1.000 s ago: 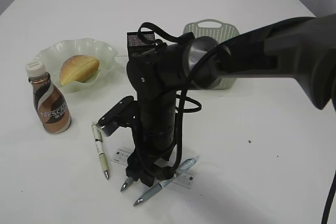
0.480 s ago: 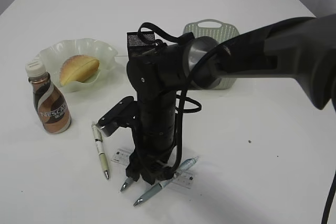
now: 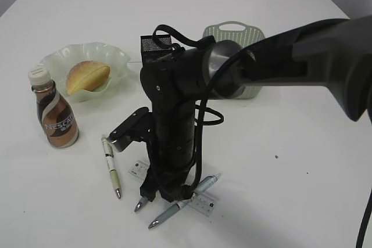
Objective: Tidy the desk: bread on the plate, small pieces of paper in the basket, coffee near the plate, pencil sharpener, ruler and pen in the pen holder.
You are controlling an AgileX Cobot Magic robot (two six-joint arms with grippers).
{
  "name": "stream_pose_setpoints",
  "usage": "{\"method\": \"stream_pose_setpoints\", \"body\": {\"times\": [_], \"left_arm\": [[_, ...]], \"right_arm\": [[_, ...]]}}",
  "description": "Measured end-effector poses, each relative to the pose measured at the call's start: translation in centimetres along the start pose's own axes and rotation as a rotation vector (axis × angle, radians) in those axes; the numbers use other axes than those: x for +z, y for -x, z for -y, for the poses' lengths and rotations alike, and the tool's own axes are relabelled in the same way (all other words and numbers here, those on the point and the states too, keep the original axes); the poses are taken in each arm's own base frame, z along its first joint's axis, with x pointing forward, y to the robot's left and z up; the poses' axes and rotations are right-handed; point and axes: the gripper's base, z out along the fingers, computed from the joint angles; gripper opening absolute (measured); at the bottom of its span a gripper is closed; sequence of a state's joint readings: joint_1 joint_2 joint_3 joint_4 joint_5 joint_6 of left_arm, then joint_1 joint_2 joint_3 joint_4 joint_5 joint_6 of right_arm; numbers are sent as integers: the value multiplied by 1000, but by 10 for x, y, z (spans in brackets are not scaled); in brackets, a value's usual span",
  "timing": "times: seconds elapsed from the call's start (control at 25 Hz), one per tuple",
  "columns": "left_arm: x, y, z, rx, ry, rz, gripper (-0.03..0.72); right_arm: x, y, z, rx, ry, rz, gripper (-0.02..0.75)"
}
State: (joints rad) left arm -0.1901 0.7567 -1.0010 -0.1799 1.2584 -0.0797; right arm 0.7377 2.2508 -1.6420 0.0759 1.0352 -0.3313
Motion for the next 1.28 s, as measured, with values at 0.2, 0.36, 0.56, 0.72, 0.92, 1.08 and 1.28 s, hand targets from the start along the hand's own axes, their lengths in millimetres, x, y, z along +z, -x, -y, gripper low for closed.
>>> {"method": "stream_pose_setpoints", "body": {"times": [0.2, 0.36, 0.56, 0.72, 0.92, 1.08, 1.28], "left_arm": [[0, 0, 0, 0, 0, 0, 433], [0, 0, 0, 0, 0, 0, 433], [0, 0, 0, 0, 0, 0, 433], [0, 0, 0, 0, 0, 0, 433], [0, 0, 0, 1, 2, 0, 433], [0, 0, 0, 1, 2, 0, 433], [0, 0, 0, 1, 2, 0, 433]], "right_arm": [[-3, -2, -1, -1, 13, -38, 270], [-18, 5, 0, -1, 14, -33, 270], [-54, 24, 3, 77, -9, 57, 269], [-88, 40, 6, 129, -37, 175, 269], [-126, 53, 7, 186, -60, 308, 269], [-149, 49, 5, 194, -67, 355, 269], [-181, 39, 0, 189, -78, 412, 269]]}}
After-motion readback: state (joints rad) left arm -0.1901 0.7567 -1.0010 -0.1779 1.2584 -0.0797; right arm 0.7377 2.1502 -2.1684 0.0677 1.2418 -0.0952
